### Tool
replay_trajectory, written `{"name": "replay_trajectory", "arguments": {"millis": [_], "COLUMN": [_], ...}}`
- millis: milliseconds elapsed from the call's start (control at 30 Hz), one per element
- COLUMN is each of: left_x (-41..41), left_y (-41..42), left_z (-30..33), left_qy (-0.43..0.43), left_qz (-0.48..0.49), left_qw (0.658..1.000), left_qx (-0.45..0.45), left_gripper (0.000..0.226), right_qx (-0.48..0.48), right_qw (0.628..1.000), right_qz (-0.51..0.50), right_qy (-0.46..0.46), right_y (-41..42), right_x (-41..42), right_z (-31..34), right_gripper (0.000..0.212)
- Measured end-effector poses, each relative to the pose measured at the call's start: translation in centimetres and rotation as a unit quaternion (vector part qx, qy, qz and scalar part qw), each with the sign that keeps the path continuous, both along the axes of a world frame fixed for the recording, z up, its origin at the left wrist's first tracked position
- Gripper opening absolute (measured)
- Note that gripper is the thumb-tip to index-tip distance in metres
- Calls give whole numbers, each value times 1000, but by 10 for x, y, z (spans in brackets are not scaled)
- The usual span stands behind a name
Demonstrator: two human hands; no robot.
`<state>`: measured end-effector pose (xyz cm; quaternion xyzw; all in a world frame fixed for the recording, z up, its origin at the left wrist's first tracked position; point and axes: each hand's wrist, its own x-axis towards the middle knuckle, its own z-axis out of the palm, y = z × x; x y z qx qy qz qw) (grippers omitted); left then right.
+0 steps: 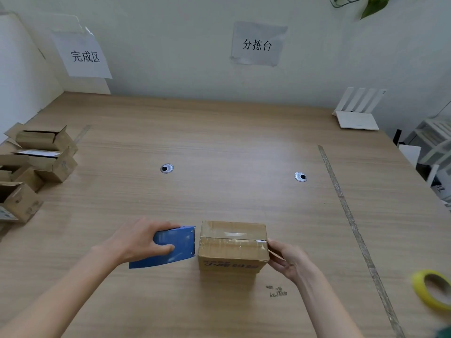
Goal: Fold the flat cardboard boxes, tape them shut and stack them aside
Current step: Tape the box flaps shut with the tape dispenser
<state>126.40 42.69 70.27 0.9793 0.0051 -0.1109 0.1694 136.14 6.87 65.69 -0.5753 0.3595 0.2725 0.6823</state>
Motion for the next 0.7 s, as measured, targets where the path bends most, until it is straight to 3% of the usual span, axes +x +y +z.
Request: {"name": "replay_trajectory", "arguments": {"millis": [200, 267, 300, 367, 433, 467, 567, 700], "left_x": [0, -1, 0, -1, -2, -3, -6, -8], "left_y": [6, 8, 8, 9, 9, 9, 9, 16], "left_z": [0, 1, 2, 3, 3, 3, 2, 2], "left_qy": [16, 19, 22, 25, 25, 24, 20, 25], "left_qz": [4, 2, 0, -2, -1, 0, 7, 17], "left_qw": [1000, 999, 999, 1000, 1000, 1000, 1000, 1000], "left_qx": [24, 27, 26, 17, 8, 5, -5, -1], "left_gripper": [57, 58, 58, 59, 59, 59, 57, 58], "right_qx": [-23, -126, -233, -396, -385, -347, -325, -422], "right_qw": [999, 990, 966, 864, 767, 741, 666, 578], "right_qz": [-41, -37, -28, 11, 116, 203, 441, 538], "right_qy": [5, -50, -112, -312, -500, -537, -506, -445], "right_y": [5, 9, 13, 26, 54, 72, 115, 129], "right_x": [-7, -13, -16, -21, -28, -31, -37, -44], "right_z": [-10, -9, -5, 8, 27, 32, 24, -15], "right_gripper": [45, 45, 42, 40, 36, 35, 50, 68]}}
